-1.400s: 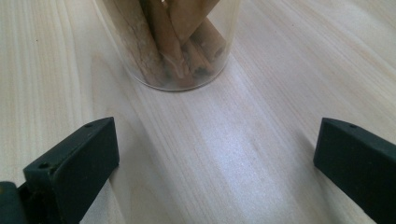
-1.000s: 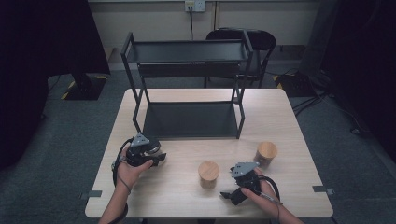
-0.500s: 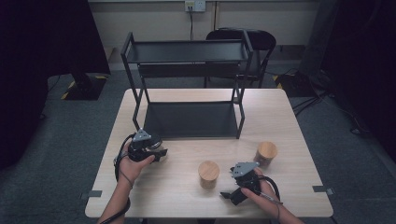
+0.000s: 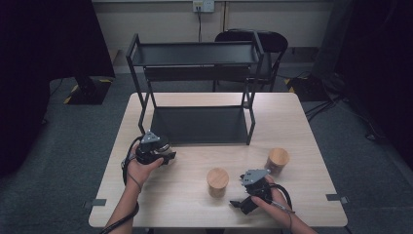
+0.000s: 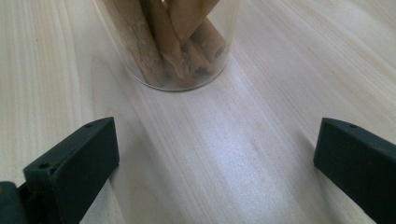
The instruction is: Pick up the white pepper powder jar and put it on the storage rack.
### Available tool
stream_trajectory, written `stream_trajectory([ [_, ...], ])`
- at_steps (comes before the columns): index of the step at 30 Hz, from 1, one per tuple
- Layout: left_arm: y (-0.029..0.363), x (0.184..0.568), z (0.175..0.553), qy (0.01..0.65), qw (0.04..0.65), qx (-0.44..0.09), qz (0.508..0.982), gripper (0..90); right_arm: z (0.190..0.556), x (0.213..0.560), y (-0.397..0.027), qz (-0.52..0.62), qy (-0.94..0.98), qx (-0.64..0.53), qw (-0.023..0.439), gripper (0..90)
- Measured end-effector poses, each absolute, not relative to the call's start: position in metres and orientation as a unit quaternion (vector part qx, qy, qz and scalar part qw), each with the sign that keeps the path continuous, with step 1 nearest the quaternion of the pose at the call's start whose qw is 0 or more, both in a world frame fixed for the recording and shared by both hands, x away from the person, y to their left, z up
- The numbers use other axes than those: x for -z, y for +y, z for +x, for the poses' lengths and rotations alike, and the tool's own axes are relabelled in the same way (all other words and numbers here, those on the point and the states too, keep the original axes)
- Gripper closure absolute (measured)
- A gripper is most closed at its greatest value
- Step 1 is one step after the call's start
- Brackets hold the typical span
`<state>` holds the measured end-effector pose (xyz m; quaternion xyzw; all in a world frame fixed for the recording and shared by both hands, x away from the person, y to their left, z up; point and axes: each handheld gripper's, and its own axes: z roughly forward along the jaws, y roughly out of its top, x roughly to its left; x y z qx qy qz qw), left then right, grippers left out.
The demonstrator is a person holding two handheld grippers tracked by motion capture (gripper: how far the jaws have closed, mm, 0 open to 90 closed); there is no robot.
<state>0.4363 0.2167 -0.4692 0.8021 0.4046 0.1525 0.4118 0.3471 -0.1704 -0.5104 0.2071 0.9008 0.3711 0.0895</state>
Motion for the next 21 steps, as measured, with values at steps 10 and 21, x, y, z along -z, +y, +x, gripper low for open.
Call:
stream_trajectory([
  [10, 0.213, 0.464, 0.446, 0.406, 0.411, -0.158, 0.801, 30.6, 0.347, 0.51, -0.17, 0.207, 0.901, -0.371, 0.089, 0.0],
  [21, 0.211, 0.458, 0.457, 0.411, 0.413, -0.161, 0.797, 30.6, 0.347, 0.51, -0.17, 0.207, 0.901, -0.371, 0.09, 0.0],
])
